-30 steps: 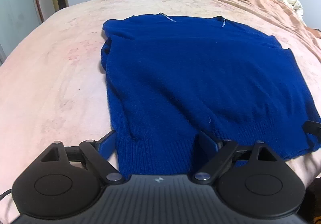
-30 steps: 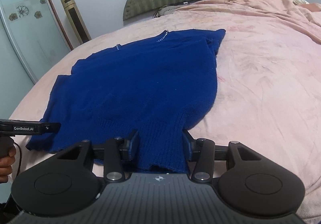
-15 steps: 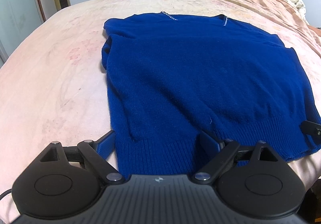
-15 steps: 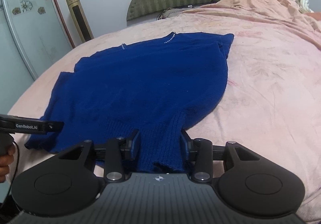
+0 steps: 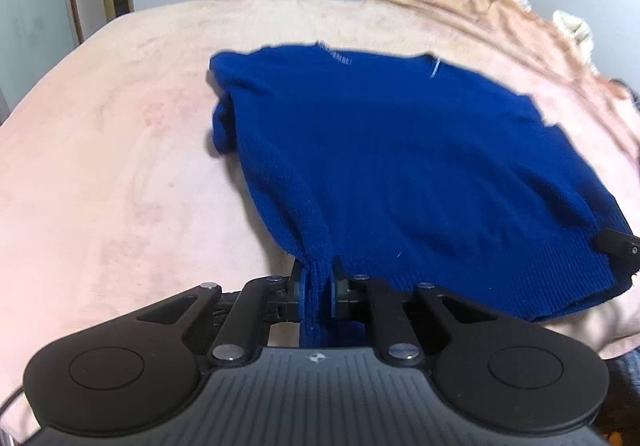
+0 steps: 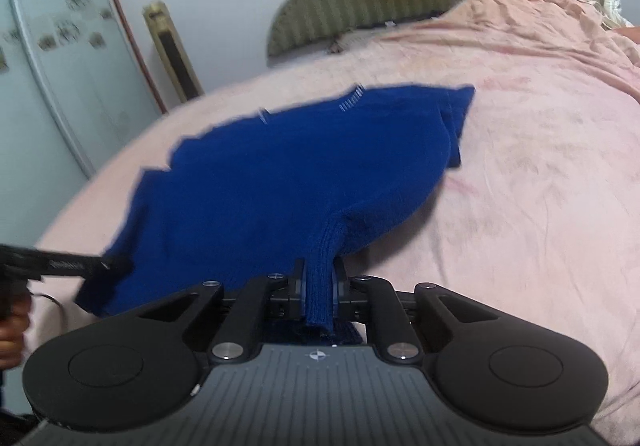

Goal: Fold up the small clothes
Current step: 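Grasp the blue sweater hem with both grippers side by side, then lift the held hem with both grippers and fold it toward the collar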

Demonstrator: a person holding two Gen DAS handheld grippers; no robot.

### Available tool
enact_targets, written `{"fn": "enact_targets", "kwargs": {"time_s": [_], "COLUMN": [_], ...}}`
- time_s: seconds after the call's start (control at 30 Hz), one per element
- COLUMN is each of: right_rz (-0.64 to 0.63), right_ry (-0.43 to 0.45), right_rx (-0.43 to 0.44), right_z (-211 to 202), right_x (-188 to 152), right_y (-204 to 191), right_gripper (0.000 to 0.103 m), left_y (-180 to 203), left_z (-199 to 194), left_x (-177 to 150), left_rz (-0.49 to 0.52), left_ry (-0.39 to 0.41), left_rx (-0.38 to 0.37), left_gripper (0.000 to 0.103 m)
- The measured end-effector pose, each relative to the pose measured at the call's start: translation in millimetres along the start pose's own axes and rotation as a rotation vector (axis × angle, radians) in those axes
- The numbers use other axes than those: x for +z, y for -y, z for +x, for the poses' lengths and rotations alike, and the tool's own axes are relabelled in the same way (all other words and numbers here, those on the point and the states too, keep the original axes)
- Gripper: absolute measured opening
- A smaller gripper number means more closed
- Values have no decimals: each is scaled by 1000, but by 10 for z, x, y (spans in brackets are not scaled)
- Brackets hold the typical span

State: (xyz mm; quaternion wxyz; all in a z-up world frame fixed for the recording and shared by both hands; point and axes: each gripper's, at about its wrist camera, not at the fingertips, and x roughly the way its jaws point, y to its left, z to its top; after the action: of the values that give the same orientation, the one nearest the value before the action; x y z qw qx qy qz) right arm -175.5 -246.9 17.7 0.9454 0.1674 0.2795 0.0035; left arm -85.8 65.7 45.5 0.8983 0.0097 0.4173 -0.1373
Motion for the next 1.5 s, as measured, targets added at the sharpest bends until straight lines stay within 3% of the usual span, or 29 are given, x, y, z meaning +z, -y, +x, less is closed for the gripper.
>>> {"fn": "enact_targets", "kwargs": {"time_s": [0.3, 0.43, 0.7, 1.07, 1.27, 1.5], "right_rz": [-108, -179, -36, 216, 283, 340], "right_ry": [63, 82, 39, 152, 160, 105], "right_rx": [246, 329, 304, 245, 197, 120], "right_z": [-841, -1214, -991, -277, 286, 1080], "right_x": [253, 261, 288, 896, 1222, 1619], "right_y": [13, -13, 243, 680, 857, 1143], "right_gripper": [13, 13, 13, 13, 13, 13], "left_y": [-393, -421, -288, -214, -228, -230], "left_z": [-1044, -1208, -852, -331, 227, 1111], "left_x": [79, 42, 279, 1136, 1662, 2121], "left_rz": [14, 23, 19, -65, -81, -83], "left_ry": [133, 141, 96, 117, 97, 39], "left_rx": [-239, -296, -236, -193, -147, -59], "left_gripper": [10, 10, 10, 10, 10, 10]}}
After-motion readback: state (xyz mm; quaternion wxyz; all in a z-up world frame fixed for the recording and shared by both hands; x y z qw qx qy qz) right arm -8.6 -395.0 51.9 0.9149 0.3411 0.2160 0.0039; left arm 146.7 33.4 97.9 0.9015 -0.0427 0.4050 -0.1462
